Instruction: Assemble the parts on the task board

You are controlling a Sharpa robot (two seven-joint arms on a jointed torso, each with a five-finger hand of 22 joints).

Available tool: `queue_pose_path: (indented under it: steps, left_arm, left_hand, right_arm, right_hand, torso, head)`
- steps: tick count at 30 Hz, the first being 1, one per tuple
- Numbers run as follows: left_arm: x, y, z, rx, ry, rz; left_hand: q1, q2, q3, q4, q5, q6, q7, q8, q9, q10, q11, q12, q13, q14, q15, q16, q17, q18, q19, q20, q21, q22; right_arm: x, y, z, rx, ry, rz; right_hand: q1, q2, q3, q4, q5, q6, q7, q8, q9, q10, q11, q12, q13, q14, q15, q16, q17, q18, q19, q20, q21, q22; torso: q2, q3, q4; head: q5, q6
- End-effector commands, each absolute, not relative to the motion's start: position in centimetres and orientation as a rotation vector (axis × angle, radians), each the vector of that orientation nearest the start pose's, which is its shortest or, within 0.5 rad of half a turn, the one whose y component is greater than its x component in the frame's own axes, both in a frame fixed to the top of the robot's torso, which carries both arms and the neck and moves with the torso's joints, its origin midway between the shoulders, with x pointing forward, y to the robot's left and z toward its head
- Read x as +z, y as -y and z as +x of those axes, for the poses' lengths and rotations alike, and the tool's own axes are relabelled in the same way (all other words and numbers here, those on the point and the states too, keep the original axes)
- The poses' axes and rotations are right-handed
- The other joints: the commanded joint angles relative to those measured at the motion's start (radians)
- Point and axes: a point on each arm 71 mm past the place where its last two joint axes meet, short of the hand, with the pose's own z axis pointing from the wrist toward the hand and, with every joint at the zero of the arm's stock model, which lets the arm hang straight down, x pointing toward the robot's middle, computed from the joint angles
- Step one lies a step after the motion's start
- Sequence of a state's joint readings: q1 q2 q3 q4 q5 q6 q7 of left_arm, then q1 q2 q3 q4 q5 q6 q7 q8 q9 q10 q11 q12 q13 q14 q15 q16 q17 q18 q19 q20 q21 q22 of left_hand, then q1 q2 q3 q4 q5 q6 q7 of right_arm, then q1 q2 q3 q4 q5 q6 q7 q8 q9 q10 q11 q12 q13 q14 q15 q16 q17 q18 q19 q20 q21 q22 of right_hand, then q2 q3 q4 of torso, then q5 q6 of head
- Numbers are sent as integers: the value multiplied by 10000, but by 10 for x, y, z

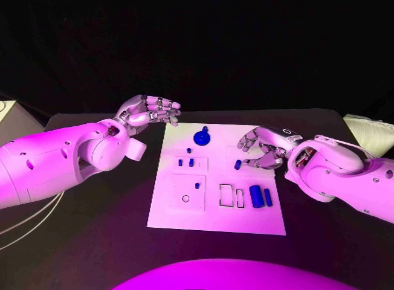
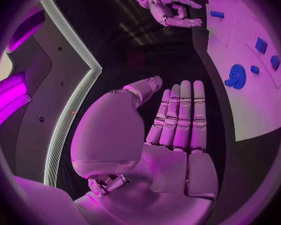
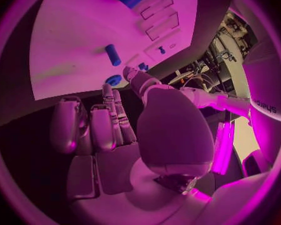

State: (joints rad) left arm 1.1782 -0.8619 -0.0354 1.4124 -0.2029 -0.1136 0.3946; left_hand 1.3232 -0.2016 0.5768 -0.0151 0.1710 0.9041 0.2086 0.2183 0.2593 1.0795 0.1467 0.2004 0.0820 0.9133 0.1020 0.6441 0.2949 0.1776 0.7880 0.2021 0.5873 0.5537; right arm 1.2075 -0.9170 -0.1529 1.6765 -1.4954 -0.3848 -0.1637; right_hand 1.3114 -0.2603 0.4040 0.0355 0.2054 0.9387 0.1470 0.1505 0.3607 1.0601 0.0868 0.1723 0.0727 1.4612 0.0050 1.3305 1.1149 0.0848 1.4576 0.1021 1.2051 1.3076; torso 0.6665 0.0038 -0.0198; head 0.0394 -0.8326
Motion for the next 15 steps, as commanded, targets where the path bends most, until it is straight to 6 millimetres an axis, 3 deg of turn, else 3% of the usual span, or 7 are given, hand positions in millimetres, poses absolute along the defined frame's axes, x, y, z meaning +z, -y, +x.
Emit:
queue_pose_path:
  steps: [1,8,15]
  left_arm:
    - [-190,-237,499,-15787,-15379,-8883]
    - [-190,-238,499,-15786,-15377,-8884]
    - [-190,-238,499,-15786,-15376,-8885]
  left_hand:
    - [96,5,-64,-12,0,-8,46,-9,-14,-7,52,-38,-14,21,11,-47,9,-5,40,32,-36,-17]
    - [85,-1,-76,-5,-1,-11,44,-9,-18,-8,52,-42,-16,17,14,-60,13,-6,36,37,-56,-27]
    - [85,-1,-76,-5,-1,-11,44,-9,-18,-8,52,-42,-16,17,14,-60,13,-6,36,37,-56,-27]
  right_arm:
    - [-214,191,438,6162,-17538,-3043]
    - [-223,186,437,5977,-17658,-3316]
    - [-226,178,437,5956,-17416,-3319]
  right_hand:
    - [206,46,-312,79,-7,-34,-27,-50,-15,-125,23,89,3,180,-11,42,-25,-113,8,-1,-59,795]
    - [389,181,-468,169,30,104,-7,-21,-9,-27,5,246,26,167,-23,27,-74,-120,33,-8,-22,824]
    - [577,329,-76,323,12,443,-13,52,-12,216,0,410,7,176,-36,46,-70,-171,144,-25,237,967]
  torso:
    - [0,-8,0]
    - [0,-5,-4]
    - [-2,-1,-10]
  head:
    - [5,-44]
    - [15,-80]
    - [15,-95]
